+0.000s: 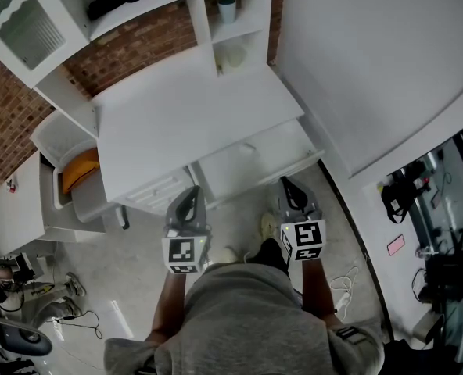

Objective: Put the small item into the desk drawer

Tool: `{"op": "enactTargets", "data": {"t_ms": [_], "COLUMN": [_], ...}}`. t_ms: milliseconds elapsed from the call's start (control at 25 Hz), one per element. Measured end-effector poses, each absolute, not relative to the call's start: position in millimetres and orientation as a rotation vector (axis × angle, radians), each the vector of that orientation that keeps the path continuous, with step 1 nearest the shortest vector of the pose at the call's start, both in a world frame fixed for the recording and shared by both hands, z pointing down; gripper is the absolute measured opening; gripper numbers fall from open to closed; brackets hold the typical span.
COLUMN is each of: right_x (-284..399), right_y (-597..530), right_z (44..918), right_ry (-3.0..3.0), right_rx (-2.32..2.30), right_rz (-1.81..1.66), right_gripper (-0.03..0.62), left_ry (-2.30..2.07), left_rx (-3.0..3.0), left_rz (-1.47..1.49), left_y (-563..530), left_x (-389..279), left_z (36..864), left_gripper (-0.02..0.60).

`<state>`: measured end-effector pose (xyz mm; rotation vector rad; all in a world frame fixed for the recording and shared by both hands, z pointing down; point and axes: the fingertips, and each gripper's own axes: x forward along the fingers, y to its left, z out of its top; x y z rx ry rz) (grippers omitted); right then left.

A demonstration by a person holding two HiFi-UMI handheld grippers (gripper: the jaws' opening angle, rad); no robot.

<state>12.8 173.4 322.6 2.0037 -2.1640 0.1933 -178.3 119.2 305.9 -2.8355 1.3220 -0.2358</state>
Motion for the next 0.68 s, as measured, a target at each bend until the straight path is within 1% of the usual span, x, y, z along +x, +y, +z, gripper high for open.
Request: {"op": "enactTargets", "data": {"t_ms": [680], "right_x": [12.4], "right_y": [163.0], "right_z": [330.9], "right_ry": [-2.180], "right_rx": [1.971], "right_rz": [0.244], "right_gripper": [0.003], "left_ry": [1.323], "left_rx": [-2.844], "left_rz": [-0.260], "left_y": [109.4], "left_x": [-174.3], "left_z": [310.1], "left_gripper": [0.012]}}
